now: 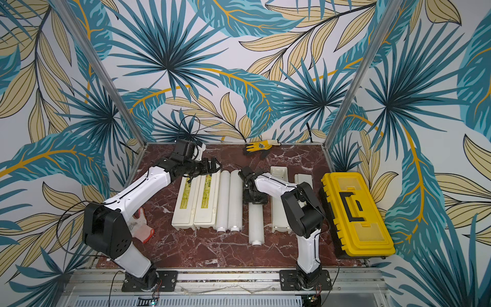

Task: Put plastic wrap rolls into dispensers
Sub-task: Pick up the plastic wrap from the center of the board, then place the plastic wrap into the plastic wrap cutting box.

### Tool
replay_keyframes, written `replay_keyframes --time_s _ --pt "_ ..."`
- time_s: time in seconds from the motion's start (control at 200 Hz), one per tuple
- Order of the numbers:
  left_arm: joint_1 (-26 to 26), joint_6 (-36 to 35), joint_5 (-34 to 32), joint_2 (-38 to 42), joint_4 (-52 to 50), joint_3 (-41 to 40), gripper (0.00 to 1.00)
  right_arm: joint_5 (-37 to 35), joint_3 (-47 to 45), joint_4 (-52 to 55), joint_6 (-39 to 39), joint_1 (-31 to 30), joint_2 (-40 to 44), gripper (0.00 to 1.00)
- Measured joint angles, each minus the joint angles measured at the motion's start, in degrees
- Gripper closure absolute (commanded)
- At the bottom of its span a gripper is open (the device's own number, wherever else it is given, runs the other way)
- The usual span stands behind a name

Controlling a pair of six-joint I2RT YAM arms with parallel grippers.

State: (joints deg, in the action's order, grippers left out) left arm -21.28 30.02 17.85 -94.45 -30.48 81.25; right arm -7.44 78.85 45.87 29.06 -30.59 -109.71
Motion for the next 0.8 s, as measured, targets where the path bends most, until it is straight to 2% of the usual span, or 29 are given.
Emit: replay_keyframes --time_s 0.17,0.325,0.521,0.801 --pt "0.0 0.04 0.5 0.02 0.0 0.0 0.0 0.76 5.81 5.51 -3.87 1.86 10.23 0.72" --pt "0.0 0.28 1.42 0.02 -0.02 0.0 0.0 0.26 12.07 7.72 -8.48 9.9 15.37 0.74" --pt "0.0 0.28 2.36 0.02 -0.02 0.0 0.0 -4.15 12.83 9.6 -14.34 18.75 12.35 0.76" --pt "0.02 0.17 2.34 0.07 -0.02 0.0 0.0 -4.24 11.85 7.48 -17.51 21.22 5.62 0.77"
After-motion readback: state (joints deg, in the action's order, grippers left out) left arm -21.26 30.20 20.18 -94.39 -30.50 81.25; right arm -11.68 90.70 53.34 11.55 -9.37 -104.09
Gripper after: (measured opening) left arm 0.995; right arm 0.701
